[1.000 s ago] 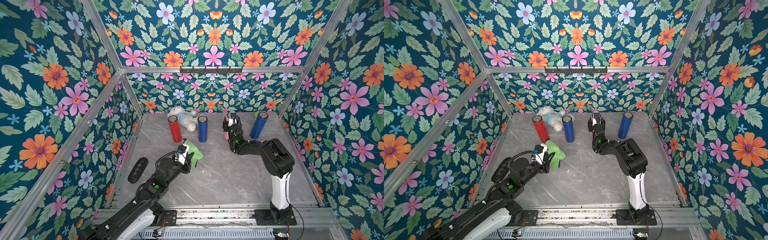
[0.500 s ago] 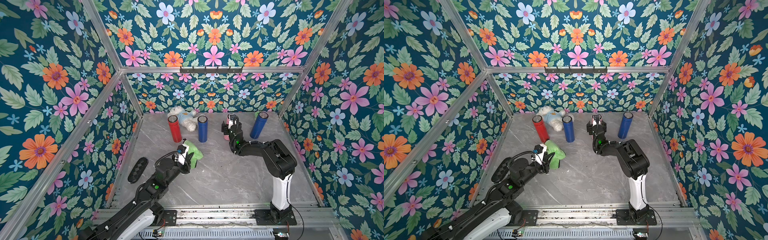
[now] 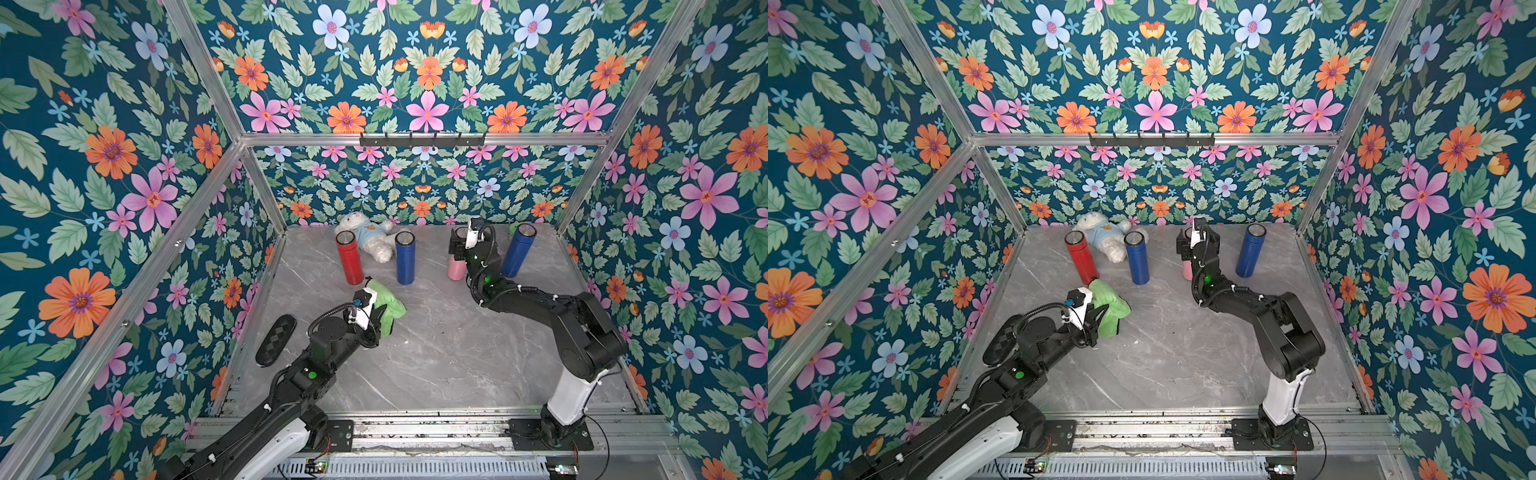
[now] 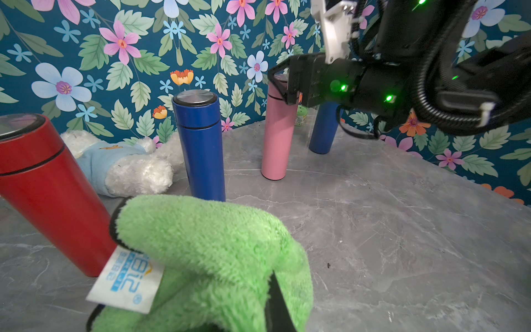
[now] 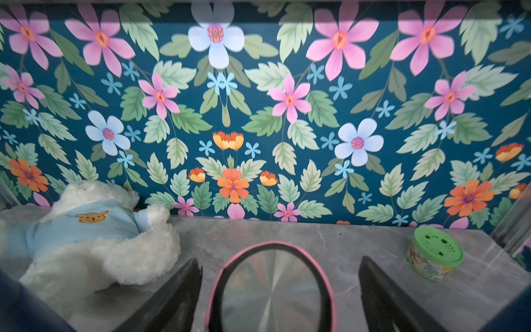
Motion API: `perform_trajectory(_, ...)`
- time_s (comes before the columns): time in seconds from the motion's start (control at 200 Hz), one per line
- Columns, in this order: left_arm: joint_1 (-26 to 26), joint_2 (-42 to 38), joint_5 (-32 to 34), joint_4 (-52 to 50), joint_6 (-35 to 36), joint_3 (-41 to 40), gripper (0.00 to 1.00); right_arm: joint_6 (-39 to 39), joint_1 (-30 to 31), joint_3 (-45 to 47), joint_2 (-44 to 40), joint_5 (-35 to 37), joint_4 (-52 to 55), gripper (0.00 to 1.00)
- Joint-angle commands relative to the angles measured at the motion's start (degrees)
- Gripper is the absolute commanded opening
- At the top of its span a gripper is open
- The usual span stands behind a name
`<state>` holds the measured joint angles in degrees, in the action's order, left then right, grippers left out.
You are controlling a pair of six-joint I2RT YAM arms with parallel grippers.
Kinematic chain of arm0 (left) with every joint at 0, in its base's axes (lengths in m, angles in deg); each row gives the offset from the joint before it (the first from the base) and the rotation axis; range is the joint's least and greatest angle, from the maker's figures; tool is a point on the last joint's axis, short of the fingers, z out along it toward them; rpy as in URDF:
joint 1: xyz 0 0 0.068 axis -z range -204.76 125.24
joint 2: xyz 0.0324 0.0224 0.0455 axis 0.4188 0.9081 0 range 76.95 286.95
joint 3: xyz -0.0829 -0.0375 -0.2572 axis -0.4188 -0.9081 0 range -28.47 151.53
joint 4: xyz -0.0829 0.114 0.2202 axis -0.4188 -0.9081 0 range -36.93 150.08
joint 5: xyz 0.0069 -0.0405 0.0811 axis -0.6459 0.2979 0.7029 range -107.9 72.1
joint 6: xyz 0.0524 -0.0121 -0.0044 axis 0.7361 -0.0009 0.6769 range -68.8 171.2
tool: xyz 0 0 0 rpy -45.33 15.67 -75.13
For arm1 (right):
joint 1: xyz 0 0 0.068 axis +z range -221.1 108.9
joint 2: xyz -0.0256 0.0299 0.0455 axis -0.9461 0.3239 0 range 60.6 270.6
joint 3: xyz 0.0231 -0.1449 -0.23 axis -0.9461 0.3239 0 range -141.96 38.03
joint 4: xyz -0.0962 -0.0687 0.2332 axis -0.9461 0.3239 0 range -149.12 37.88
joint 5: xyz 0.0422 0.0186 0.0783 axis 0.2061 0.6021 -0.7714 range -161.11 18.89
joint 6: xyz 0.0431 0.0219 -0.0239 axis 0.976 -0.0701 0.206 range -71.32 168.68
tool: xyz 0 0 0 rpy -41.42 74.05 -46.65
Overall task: Wipe the surface of the thermos
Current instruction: Place the thermos at the center of the board, then pick up the thermos from the center of the board.
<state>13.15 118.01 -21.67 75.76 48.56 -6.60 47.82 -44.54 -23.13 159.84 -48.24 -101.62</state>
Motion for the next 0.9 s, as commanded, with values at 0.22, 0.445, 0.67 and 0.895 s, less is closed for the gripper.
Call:
perform_trajectory(0.22,-0.1,0.0,-1.7,1.3,0.1,0.4,0.00,13.8,-5.5,-16.7,-13.4,0.6,54.7,0.83)
perform_trajectory(0.445,-0.1,0.0,-3.1,2.3,-0.7,0.0,0.00,15.8,-14.7,-38.4,-2.8,-5.7,84.5,0.82)
perform_trajectory(0.67,-0.1,-1.1,-3.1,0.9,-0.2,0.3,0.00,14.1,-18.5,-44.6,4.6,-7.3,90.3,0.82)
perform_trajectory(0.895,-0.1,-2.7,-2.5,-1.7,0.1,0.8,0.00,13.1,-20.2,-45.8,7.4,-8.3,91.1,0.82)
